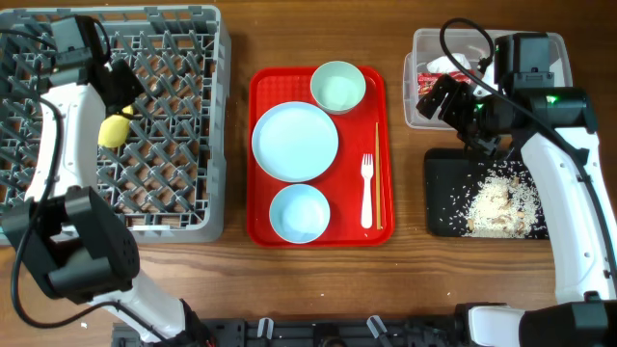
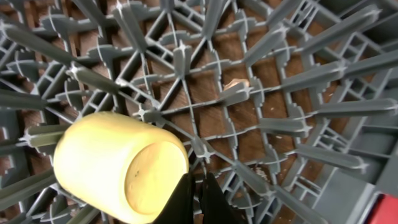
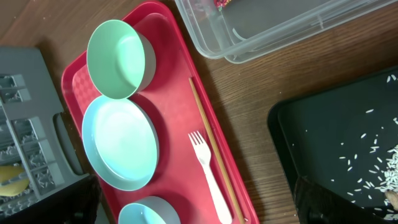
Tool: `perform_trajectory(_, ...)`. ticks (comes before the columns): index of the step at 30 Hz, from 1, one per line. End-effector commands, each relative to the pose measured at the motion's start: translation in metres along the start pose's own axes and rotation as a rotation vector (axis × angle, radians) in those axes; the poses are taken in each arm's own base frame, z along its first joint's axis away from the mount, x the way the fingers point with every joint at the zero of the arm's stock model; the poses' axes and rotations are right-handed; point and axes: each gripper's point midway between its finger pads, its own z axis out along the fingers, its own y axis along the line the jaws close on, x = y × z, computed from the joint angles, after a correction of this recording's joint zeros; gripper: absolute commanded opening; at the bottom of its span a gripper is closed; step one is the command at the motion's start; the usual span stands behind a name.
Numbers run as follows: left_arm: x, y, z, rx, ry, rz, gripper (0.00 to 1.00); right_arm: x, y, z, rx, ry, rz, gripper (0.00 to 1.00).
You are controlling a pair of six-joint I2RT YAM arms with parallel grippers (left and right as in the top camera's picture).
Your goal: Sort waste into correct bins and load items into the dishwasher rack
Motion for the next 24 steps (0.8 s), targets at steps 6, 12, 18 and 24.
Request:
perform_trajectory(6, 0.005, 0.036, 0.019, -0.092, 0.046, -0.016, 0.04, -0.003, 0.006, -0.006, -0.022, -0.017, 0.000, 1.00)
perform_trajectory(12, 0.004, 0.063, 0.019, -0.123, 0.056, -0.112, 0.04, -0.003, 0.006, -0.006, -0.022, -0.016, 0.000, 1.00)
perform_trajectory(18, 0.002, 0.085, 0.014, -0.146, 0.055, -0.204, 0.04, -0.003, 0.006, -0.007, -0.022, -0.017, 0.000, 1.00)
perform_trajectory(24, -0.010, 0.095, -0.010, -0.144, -0.003, -0.250, 0.04, -0.003, 0.006, -0.006, -0.022, -0.017, 0.000, 1.00)
